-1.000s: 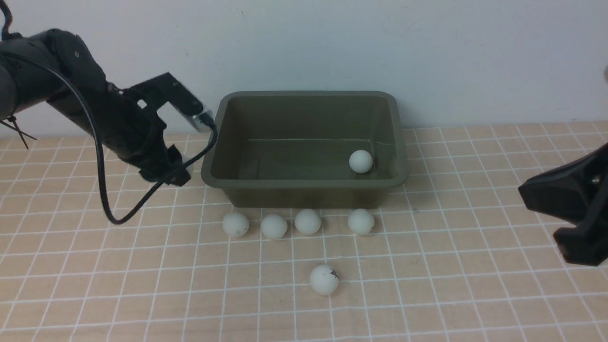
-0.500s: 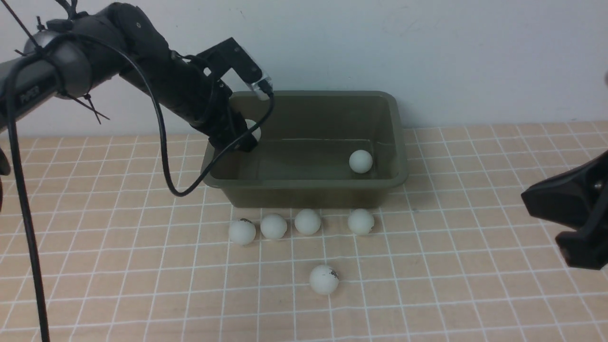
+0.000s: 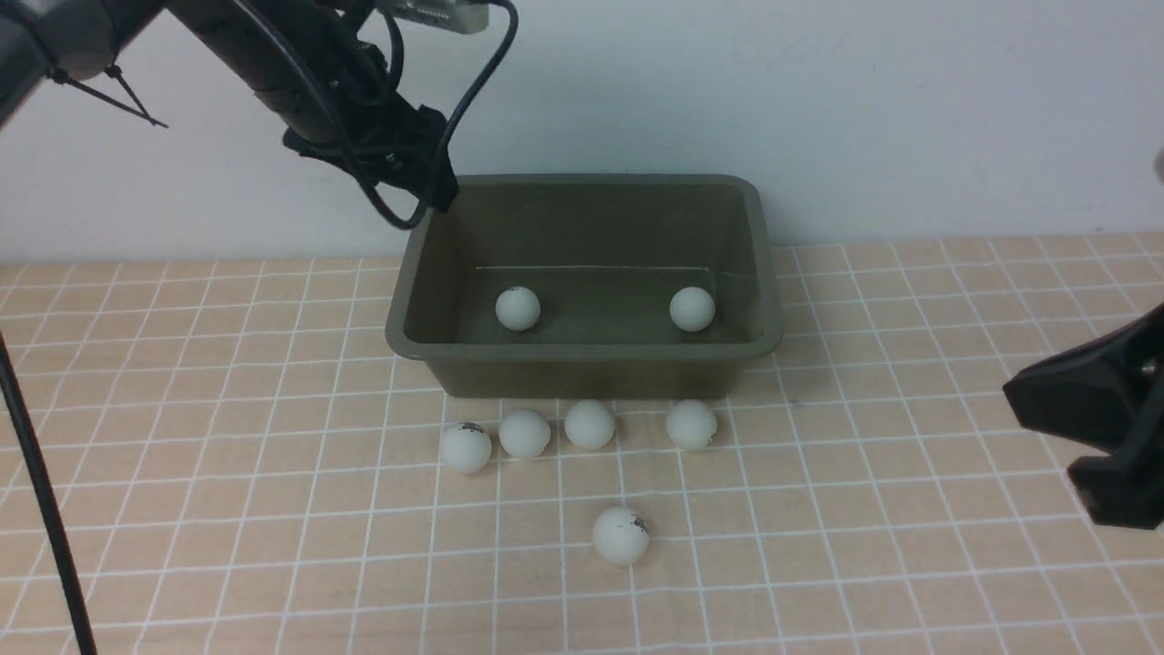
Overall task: Put the table tennis balls into the box on the light coffee tablecloth.
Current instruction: 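Reach for and grasp a ping pong ball on the table beside the basket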
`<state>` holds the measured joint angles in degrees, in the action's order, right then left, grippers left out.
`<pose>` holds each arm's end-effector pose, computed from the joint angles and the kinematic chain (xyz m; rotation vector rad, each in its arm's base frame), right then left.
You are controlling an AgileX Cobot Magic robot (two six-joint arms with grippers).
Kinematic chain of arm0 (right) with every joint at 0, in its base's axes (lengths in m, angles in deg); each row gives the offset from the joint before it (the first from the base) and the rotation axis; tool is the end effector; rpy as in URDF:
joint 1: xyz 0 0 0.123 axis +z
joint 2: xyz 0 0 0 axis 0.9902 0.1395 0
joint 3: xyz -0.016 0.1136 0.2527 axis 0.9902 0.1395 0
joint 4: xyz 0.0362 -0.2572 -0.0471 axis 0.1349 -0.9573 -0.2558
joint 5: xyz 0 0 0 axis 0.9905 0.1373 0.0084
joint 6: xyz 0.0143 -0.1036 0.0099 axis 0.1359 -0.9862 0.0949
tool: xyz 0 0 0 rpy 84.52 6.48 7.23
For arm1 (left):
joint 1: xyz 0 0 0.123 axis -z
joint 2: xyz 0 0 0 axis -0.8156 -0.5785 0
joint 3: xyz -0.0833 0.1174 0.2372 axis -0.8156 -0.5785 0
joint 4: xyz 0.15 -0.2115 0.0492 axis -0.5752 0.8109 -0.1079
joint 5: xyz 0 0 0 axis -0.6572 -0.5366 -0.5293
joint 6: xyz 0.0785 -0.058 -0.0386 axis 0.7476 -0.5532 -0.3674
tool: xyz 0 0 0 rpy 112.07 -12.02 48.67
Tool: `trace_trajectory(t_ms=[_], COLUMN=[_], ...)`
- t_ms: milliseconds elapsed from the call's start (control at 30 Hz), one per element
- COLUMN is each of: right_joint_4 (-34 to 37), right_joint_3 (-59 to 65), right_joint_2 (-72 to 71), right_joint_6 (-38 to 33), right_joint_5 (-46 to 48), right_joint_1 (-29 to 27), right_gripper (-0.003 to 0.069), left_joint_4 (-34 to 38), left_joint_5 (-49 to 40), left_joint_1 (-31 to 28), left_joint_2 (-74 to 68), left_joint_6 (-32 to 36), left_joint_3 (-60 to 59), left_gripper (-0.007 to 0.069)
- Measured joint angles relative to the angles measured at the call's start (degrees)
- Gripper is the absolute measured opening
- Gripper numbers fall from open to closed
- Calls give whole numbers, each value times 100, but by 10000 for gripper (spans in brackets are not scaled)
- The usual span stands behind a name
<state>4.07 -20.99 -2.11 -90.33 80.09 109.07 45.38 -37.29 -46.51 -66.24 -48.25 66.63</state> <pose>0.1736 0.0969 0.3479 -0.7154 2.3777 0.2501 0.4564 -0.0881 0.3098 0.6097 2.5808 -0.2476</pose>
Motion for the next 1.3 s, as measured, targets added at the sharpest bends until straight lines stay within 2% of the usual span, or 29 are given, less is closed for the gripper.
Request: trace_trajectory(t_ms=[67,100,233,267,433,533,600,767,833,900,1100,1200,1300], right_joint_4=[-26,-61,-182,-222,-238,-238,-238,-238,-238,-238,-238,-238,-238], right_joint_3=[0,0,0,0,0,0,0,0,0,0,0,0,0], right_joint_2=[0,0,0,0,0,0,0,0,0,0,0,0,0], right_joint_6=[0,-5,-10,-10,-16,-16,-16,-16,-20,-20,-20,-20,-2], right_joint_5=[0,0,0,0,0,0,0,0,0,-7,-18,-4,28], right_joint_1=[0,0,0,0,0,0,0,0,0,0,0,0,0], right_gripper=[22,22,22,22,22,22,22,22,22,22,22,22,22], left_joint_4=[-259,-396,-517,-458,10,94,107,107,107,134,207,218,212], left_joint_5=[-27,-32,-106,-110,-110,-110,-110,-110,-94,307,1414,1702,1938], left_joint_1=[0,0,0,0,6,41,127,381,477,736,1307,1414,1418], left_joint_2=[22,53,176,272,982,1428,2037,2628,2658,2649,2225,1955,1694], left_joint_6=[-298,-520,-1150,-1419,-1641,-1629,-1617,-1553,-1488,-1245,-164,439,668], left_joint_3=[30,29,-26,-83,-820,-1459,-2361,-3914,-4187,-4629,-4945,-4945,-4945], left_gripper=[422,380,278,220,107,81,70,67,68,86,215,307,387])
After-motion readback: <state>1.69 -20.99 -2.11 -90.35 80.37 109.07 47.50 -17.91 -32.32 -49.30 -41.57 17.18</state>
